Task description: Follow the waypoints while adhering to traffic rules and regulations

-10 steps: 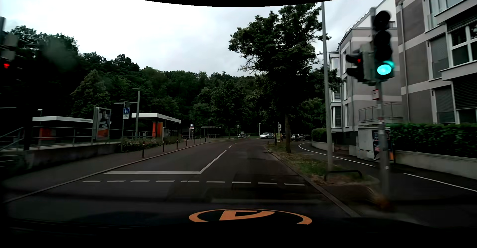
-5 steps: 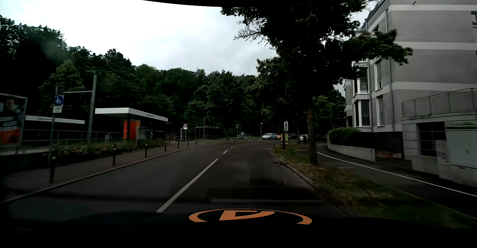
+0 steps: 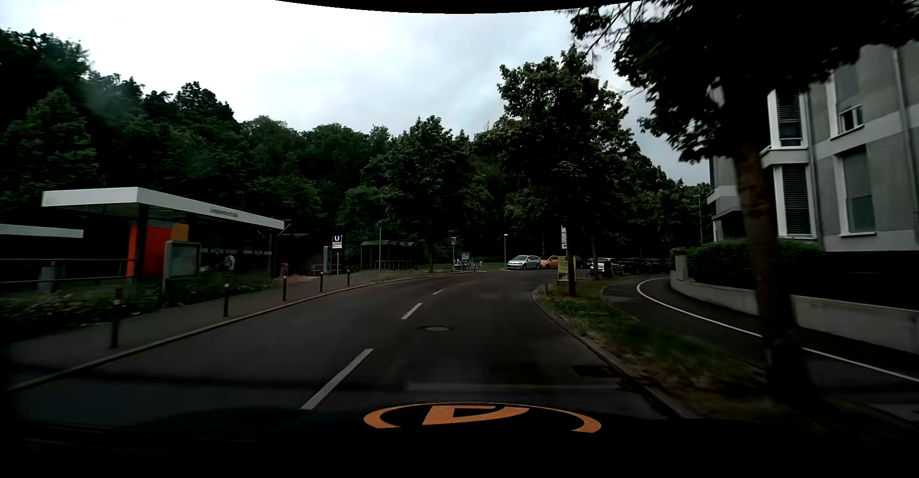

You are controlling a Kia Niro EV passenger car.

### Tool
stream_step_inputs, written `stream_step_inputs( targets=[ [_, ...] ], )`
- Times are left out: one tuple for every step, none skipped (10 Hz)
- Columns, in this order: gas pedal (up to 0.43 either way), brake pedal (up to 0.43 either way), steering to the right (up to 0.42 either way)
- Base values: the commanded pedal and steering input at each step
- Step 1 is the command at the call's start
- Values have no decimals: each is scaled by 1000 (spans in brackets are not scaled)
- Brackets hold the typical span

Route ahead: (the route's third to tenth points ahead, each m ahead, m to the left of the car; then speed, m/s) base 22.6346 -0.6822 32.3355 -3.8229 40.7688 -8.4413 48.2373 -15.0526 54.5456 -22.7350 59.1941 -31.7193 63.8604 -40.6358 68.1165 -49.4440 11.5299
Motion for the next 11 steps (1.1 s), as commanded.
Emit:
stream_step_inputs(
  targets=[
    [79,0,8],
    [79,0,16],
    [79,0,22],
    [79,0,26],
    [79,0,30],
    [79,0,33],
    [79,0,40],
    [79,0,44],
    [67,0,51],
    [67,0,52],
    [67,0,54]
  ],
)
